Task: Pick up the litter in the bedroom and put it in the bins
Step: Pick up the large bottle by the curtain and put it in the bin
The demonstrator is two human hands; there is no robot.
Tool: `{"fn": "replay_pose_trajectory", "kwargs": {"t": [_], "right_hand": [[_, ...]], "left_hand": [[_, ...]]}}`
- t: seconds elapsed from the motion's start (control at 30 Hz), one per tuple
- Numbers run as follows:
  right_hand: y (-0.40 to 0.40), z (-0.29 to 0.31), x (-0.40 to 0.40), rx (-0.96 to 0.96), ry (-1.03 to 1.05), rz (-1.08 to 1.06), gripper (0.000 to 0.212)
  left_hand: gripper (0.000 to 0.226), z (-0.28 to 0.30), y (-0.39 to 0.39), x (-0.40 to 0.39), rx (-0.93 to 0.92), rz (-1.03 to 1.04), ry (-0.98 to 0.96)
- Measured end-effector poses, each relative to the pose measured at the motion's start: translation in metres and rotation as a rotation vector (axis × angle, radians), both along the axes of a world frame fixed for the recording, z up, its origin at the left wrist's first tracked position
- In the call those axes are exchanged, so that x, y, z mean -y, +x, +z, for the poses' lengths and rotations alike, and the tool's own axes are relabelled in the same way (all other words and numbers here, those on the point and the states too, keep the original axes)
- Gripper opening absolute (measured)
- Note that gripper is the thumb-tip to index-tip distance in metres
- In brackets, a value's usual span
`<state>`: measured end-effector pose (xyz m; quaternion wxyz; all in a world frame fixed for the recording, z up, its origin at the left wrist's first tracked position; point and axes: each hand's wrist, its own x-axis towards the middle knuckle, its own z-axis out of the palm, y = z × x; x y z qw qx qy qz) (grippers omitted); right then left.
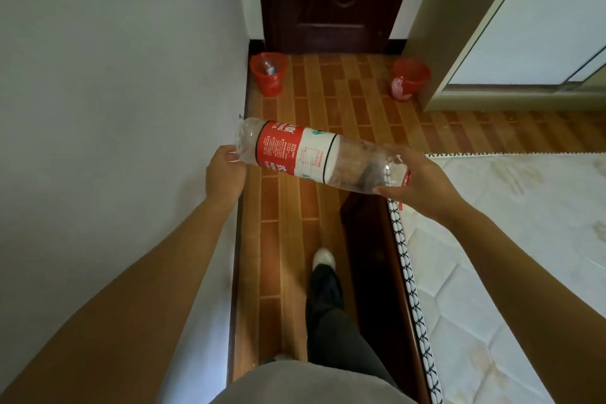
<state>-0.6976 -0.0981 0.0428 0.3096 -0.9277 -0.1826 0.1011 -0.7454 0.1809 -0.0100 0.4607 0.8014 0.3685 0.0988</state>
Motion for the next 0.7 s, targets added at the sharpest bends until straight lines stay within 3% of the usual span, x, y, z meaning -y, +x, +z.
{"fn": "replay_pose_trajectory", "kwargs": {"t": [0.37, 0.7], "right_hand": [[0.249, -0.008, -0.045, 0.002, -0.007, 0.074, 0.074], [0.389, -0.002, -0.089, -0.018, -0.074, 0.115, 0.07]], "left_hand": [[0.03, 0.003, 0.219, -0.039, 0.041, 0.085, -0.028], [0.029, 0.008, 0.349, -0.073, 0.021, 0.056, 0.068]]}}
